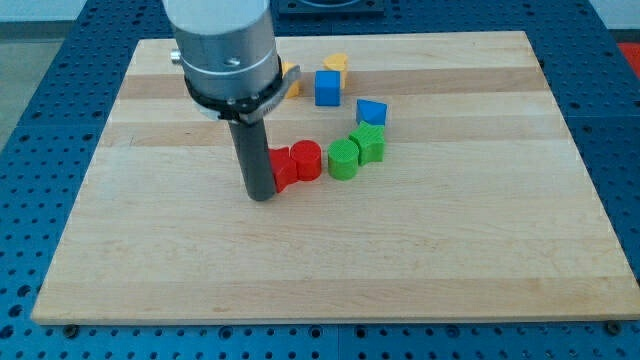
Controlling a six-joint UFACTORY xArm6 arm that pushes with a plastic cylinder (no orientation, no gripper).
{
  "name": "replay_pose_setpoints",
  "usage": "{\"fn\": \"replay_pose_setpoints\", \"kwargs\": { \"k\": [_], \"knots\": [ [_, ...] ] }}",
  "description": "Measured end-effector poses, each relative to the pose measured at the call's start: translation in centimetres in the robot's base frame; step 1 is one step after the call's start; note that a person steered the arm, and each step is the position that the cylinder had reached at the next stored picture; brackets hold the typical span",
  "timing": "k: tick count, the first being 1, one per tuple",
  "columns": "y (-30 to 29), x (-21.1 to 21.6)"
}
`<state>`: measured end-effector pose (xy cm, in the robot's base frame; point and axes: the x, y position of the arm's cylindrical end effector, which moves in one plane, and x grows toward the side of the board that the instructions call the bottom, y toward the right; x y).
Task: Slide the red star slightly up
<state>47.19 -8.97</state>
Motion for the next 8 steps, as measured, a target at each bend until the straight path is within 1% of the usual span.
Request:
{"fn": "replay_pose_setpoints", "kwargs": {
  "k": [2, 3, 4, 5, 6, 7, 8],
  "knots": [
    [-6.9, -2.9],
    [-9.3, -3.8],
    [-10.2, -1.9],
    [-8.5, 0.5],
    [-5.4, 2.7],
    [-2.0, 2.6],
    [1.7, 1.4]
  ]
}}
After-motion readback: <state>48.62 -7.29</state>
